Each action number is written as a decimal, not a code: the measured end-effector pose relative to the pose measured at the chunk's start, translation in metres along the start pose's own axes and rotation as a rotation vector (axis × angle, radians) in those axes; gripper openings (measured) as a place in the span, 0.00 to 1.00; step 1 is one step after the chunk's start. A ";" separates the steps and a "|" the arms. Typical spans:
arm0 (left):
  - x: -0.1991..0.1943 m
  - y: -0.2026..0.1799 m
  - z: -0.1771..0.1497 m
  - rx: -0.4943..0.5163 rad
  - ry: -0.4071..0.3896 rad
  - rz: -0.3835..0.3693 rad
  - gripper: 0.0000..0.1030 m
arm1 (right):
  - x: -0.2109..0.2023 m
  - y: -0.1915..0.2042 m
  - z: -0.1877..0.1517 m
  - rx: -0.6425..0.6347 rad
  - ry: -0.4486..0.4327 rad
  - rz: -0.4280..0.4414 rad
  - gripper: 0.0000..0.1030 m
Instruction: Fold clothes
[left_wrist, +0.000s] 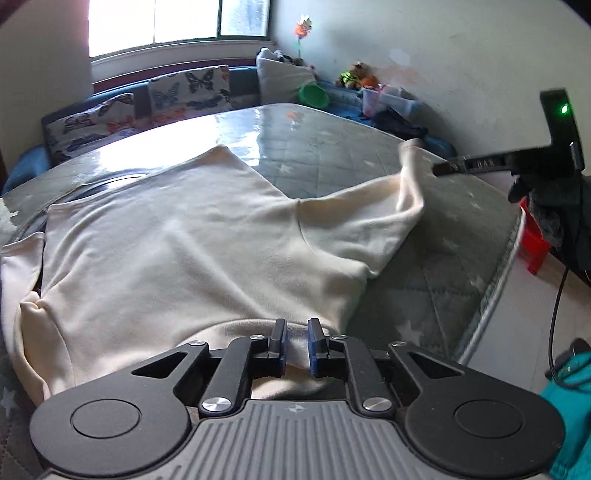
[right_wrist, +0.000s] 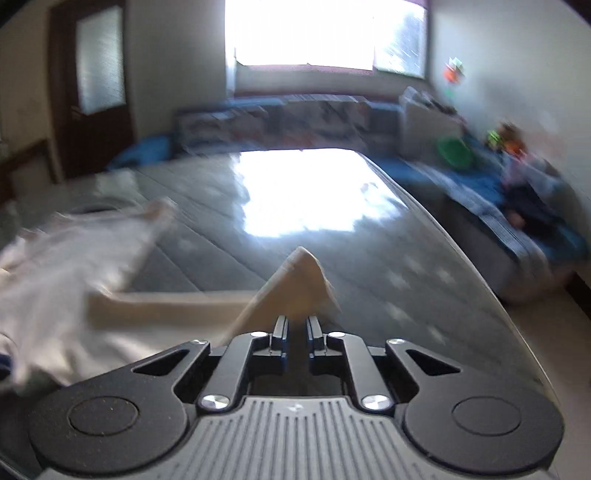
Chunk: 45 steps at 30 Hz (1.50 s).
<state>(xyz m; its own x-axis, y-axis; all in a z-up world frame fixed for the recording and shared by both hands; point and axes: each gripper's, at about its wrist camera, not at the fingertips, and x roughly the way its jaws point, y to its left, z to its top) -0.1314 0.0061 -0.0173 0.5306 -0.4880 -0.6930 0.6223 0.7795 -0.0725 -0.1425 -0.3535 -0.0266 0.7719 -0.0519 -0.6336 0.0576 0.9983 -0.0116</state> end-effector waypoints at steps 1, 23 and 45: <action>-0.002 0.000 0.000 0.003 0.001 -0.008 0.13 | 0.000 -0.005 -0.003 0.004 0.006 -0.014 0.10; -0.018 0.029 -0.015 -0.133 0.004 0.100 0.36 | 0.049 0.005 0.010 -0.056 0.061 0.089 0.43; -0.048 0.073 0.002 -0.246 -0.098 0.232 0.37 | 0.030 0.175 0.043 -0.385 0.005 0.546 0.48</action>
